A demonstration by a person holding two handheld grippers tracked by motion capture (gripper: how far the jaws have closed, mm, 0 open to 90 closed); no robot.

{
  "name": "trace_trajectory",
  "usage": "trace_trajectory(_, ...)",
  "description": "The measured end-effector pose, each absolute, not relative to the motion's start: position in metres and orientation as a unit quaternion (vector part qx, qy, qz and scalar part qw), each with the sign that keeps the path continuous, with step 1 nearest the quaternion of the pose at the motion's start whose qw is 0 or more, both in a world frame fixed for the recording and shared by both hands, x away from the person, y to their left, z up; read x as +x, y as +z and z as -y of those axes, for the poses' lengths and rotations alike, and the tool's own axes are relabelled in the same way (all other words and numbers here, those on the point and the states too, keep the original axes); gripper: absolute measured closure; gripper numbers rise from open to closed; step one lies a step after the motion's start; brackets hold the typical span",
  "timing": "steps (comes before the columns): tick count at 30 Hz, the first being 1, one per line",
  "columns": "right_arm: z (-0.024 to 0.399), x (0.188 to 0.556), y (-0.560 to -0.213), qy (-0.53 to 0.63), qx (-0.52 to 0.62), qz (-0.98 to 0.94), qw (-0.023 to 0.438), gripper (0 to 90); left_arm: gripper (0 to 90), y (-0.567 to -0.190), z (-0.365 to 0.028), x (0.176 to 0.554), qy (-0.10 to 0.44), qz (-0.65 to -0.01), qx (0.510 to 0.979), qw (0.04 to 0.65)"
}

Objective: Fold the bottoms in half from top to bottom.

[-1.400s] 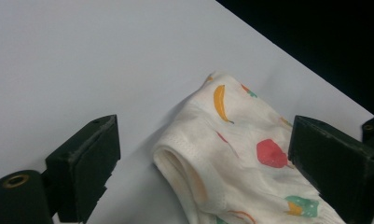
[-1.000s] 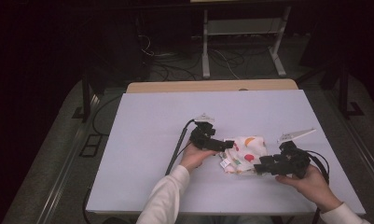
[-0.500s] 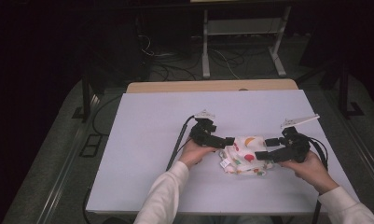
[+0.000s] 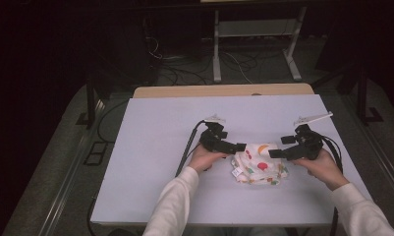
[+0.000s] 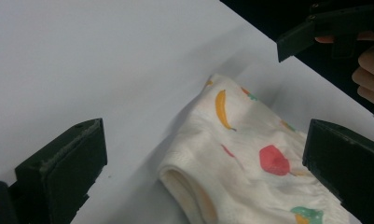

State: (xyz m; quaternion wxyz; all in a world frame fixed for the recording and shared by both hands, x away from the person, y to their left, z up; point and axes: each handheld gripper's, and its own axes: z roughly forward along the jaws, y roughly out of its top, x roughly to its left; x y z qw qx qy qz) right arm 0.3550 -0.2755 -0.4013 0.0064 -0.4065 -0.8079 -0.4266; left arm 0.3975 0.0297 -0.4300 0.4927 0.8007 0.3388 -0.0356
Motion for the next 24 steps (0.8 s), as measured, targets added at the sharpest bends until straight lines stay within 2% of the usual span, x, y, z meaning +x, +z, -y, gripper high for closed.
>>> trace_trajectory(21,0.290,0.387,-0.432,-0.416,-0.443,0.794,-0.004,1.2,0.0,-0.449,-0.030,0.412,-0.049,-0.372,0.782,0.498)
trace_trajectory(24,0.291,0.389,-0.434,-0.418,-0.444,0.792,-0.003,3.7,0.0,-0.452,-0.031,0.414,-0.056,-0.383,0.779,0.494)
